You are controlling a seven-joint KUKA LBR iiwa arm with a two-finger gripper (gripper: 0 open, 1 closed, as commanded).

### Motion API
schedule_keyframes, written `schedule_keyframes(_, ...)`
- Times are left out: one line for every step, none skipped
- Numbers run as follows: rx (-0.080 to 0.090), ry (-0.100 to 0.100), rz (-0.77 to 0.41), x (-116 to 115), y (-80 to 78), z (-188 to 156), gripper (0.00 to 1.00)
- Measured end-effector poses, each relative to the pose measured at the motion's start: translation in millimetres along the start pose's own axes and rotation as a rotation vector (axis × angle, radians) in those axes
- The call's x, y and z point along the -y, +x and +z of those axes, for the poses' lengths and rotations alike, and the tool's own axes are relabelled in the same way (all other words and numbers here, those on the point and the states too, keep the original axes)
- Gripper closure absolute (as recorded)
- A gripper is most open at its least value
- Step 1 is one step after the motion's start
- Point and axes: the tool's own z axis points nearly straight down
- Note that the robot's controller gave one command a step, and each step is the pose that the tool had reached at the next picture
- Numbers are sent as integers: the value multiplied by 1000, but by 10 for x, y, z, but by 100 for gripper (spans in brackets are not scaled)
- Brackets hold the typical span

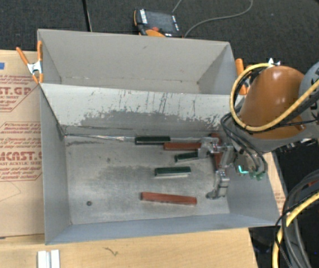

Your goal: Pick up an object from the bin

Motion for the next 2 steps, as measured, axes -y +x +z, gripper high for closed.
schedule_keyframes(6, -2, 99, -363, 79, 1184, 0)
schedule_keyframes(6, 0, 98, -352, 74, 1153, 100)
